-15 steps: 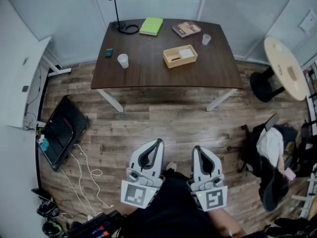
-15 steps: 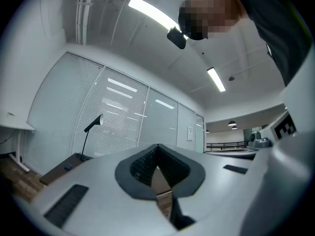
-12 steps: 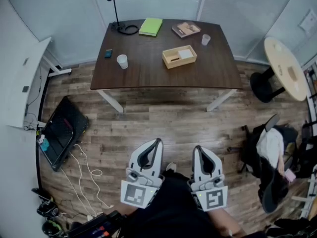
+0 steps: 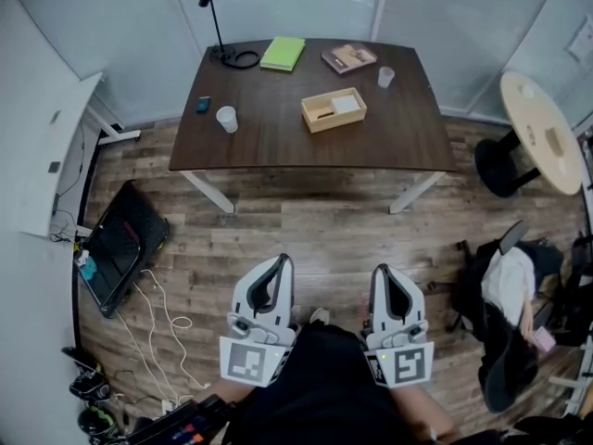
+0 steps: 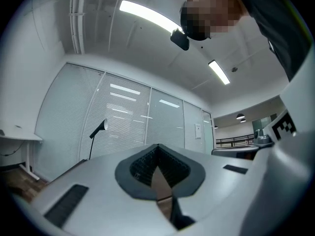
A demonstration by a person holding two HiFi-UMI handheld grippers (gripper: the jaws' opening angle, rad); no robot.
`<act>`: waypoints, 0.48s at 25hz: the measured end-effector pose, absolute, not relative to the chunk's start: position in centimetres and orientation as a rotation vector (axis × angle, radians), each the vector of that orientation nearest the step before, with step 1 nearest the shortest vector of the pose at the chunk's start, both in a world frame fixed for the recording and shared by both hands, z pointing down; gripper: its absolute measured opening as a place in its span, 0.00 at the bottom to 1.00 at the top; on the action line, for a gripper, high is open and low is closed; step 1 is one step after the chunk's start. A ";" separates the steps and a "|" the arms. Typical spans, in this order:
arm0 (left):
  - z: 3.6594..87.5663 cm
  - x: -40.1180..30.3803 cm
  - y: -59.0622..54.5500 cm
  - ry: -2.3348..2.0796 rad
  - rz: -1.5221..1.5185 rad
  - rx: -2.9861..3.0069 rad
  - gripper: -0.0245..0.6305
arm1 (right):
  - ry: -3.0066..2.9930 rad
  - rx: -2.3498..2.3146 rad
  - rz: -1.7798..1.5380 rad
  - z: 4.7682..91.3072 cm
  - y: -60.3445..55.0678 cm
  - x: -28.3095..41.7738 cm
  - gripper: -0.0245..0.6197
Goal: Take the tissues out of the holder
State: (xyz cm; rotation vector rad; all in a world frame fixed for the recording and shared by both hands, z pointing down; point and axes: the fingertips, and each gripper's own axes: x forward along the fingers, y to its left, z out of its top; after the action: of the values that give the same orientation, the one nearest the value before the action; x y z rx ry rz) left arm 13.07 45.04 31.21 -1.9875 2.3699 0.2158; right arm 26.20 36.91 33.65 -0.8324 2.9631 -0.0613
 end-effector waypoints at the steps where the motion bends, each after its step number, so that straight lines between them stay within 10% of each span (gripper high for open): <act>1: 31.2 13.4 44.7 2.366 0.212 -1.986 0.04 | 2.966 -0.815 -0.057 33.6 36.7 26.1 0.05; 12: 31.2 15.7 40.5 2.323 0.133 -2.004 0.04 | 2.993 -0.753 -0.037 34.2 32.9 25.7 0.05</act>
State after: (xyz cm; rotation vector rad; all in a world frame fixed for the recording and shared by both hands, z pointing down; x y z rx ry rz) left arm 15.71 40.53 31.21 -2.0042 2.3227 0.1326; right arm 25.73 32.90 34.17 -0.7534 2.9933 -0.0374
